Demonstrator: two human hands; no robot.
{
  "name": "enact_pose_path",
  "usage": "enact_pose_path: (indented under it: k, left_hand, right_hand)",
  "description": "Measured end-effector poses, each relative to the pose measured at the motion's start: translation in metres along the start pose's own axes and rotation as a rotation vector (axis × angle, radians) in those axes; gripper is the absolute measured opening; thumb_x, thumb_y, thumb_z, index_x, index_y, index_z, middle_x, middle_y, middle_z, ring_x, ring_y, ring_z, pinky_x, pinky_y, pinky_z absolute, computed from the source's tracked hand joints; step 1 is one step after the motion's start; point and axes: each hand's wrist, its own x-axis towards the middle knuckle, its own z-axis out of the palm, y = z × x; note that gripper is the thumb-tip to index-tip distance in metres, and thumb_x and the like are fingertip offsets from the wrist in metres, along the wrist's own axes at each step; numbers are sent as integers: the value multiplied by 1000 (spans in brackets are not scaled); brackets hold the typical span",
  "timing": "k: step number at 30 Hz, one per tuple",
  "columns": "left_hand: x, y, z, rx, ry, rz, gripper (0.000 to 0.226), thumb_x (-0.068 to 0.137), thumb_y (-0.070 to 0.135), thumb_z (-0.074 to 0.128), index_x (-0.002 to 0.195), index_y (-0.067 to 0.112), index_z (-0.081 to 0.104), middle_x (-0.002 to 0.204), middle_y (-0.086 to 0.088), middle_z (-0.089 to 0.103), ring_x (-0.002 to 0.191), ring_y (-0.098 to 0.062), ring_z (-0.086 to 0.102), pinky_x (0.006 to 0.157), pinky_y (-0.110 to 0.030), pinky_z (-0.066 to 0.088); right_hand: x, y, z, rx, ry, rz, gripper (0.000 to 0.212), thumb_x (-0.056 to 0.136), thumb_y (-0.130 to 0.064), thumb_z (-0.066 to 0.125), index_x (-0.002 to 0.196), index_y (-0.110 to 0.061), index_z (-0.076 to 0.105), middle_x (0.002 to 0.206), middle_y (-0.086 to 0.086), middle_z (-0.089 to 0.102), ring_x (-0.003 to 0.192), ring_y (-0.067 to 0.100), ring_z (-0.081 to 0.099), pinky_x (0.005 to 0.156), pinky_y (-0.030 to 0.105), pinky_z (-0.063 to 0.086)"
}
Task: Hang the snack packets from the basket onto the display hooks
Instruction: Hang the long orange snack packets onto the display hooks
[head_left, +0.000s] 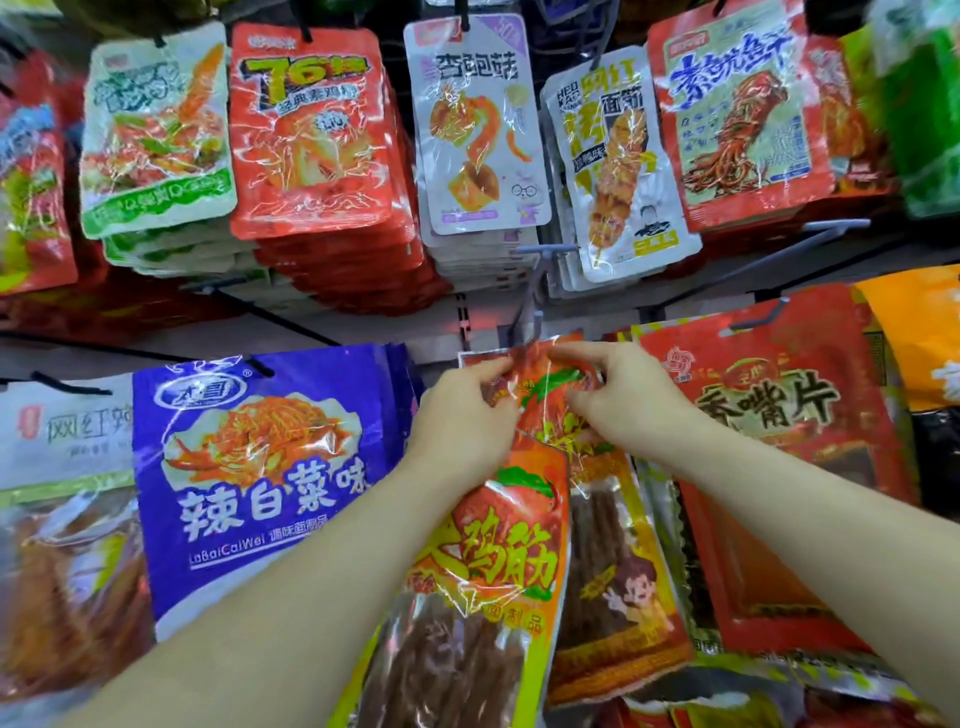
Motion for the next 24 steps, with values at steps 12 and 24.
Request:
enact_pose_path:
  k: [12,24]
  left_hand:
    - [-9,-8,-3,44,-62,-58,54,91,31,57,143,33,41,130,7,60,112,-14,58,99,-33,46]
    - [-19,-8,-7,114,99,33,36,88,48,59,124,39,57,110,-4,54,95,-18,58,82,-30,45]
  right_hand:
    - [-6,9,8,-298,-193,-26,69,88,-13,53,146,-44,29,109,6,65,61,22,70,63,34,61]
    - [-35,-12,-17,-493,-190,-27,37,96,-30,51,133,-32,49,87,7,72,77,30,71,69,36,58]
